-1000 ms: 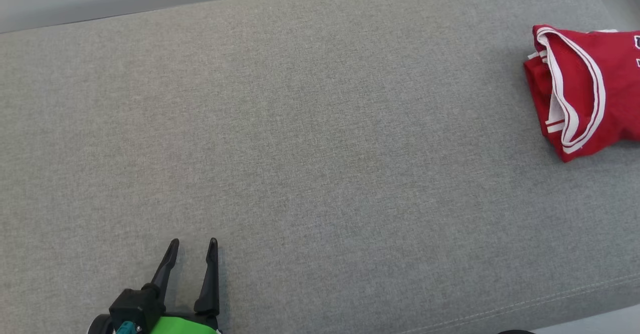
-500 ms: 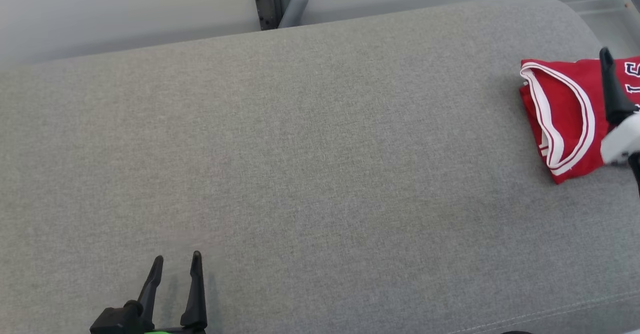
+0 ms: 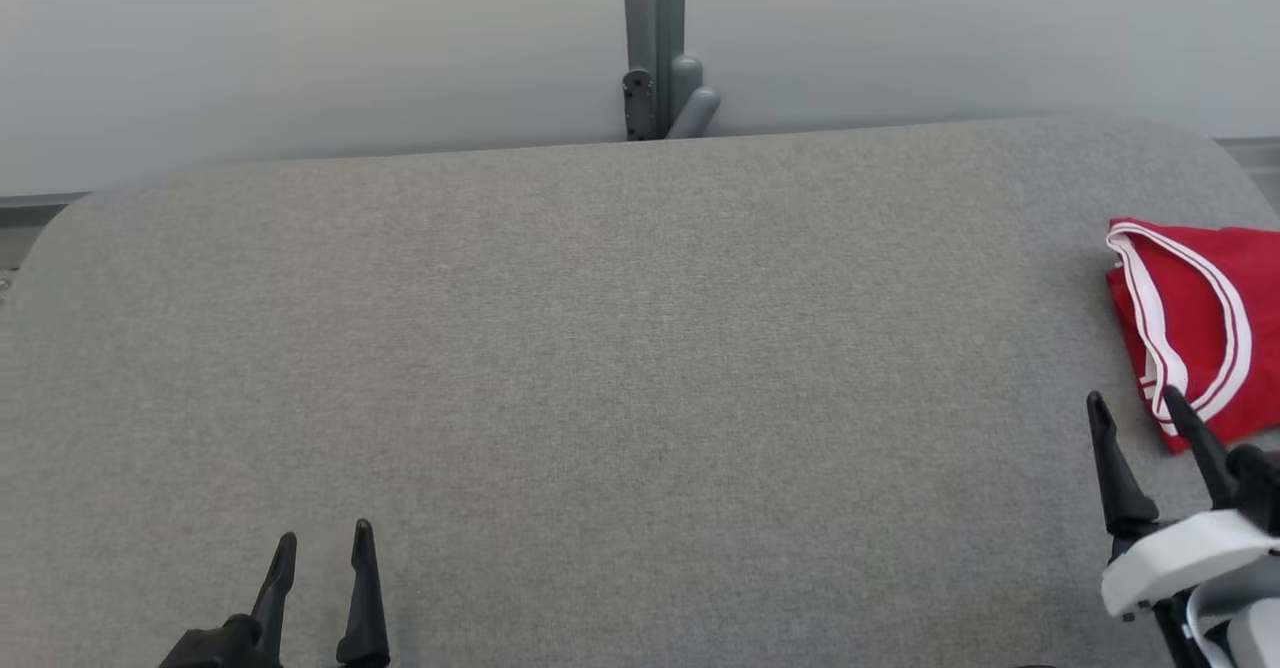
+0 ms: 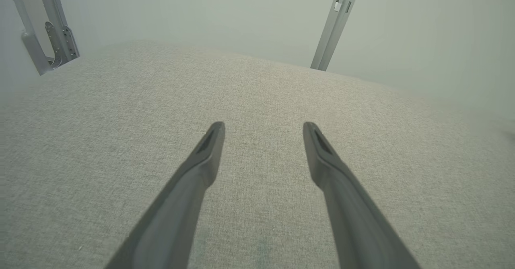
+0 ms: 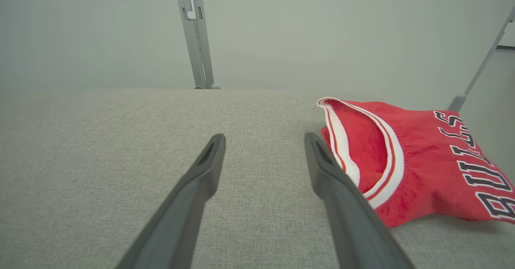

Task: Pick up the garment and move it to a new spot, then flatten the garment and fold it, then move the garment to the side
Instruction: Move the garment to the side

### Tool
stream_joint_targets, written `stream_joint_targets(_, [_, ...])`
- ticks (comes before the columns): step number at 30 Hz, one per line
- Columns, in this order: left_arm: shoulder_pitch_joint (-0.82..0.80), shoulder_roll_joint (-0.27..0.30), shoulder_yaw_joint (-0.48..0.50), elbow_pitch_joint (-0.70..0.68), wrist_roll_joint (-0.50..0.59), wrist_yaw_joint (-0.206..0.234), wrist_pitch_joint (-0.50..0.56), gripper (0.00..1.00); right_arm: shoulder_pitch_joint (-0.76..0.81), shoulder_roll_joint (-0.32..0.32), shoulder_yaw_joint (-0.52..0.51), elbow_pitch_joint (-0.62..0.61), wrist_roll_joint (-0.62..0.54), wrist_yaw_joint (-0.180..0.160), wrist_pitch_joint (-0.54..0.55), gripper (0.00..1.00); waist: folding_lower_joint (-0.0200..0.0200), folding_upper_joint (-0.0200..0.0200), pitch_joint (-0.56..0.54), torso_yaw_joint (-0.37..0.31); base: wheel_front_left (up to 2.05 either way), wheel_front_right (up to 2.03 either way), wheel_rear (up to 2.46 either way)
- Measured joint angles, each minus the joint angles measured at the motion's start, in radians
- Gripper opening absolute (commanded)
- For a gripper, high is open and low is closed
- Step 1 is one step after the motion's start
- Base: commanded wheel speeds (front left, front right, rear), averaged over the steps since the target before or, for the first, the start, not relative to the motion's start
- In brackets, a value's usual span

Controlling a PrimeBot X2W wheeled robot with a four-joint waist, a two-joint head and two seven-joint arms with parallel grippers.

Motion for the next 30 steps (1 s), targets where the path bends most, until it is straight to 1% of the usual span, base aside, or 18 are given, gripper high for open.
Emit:
stream_joint_targets(4, [-0.030, 0.000, -0.010, 0.017, 0.000, -0.011, 0.000, 1.00, 0.073, 0.115, -0.098, -0.057, -0.096, 0.000, -0.002, 1.00, 0.0000, 0.0000, -0.023, 0.028, 0.00, 0.00, 0.00])
stream_joint_targets(6, [-0.040, 0.000, -0.010, 0.024, -0.001, -0.019, 0.000, 1.00, 0.106, 0.155, -0.134, -0.072, -0.152, 0.000, -0.002, 1.00, 0.0000, 0.0000, -0.035, 0.035, 0.00, 0.00, 0.00])
stream_joint_targets(10, [-0.053, 0.000, -0.019, 0.038, 0.004, -0.029, 0.000, 1.00, 0.145, 0.227, -0.188, -0.101, -0.225, 0.000, -0.002, 1.00, 0.0000, -0.0001, -0.053, 0.036, 0.00, 0.00, 0.00])
stream_joint_targets(15, [-0.055, 0.000, -0.026, 0.050, 0.004, -0.036, 0.000, 1.00, 0.155, 0.245, -0.165, -0.109, -0.282, 0.000, -0.002, 1.00, 0.0000, 0.0000, -0.058, 0.018, 0.00, 0.00, 0.00])
stream_joint_targets(18, [-0.054, 0.000, -0.020, 0.055, 0.004, -0.037, 0.000, 1.00, 0.154, 0.248, -0.145, -0.091, -0.318, 0.000, -0.002, 1.00, 0.0000, 0.0000, -0.062, 0.003, 0.00, 0.00, 0.00])
stream_joint_targets(23, [-0.050, 0.000, -0.019, 0.063, 0.004, -0.040, 0.000, 1.00, 0.136, 0.254, -0.149, -0.072, -0.337, 0.000, -0.002, 1.00, 0.0000, 0.0000, -0.069, -0.014, 0.00, 0.00, 0.00])
stream_joint_targets(30, [-0.050, 0.000, -0.021, 0.070, 0.004, -0.041, 0.000, 1.00, 0.132, 0.266, -0.165, -0.073, -0.346, 0.000, -0.002, 1.00, 0.0000, 0.0000, -0.072, -0.014, 0.00, 0.00, 0.00])
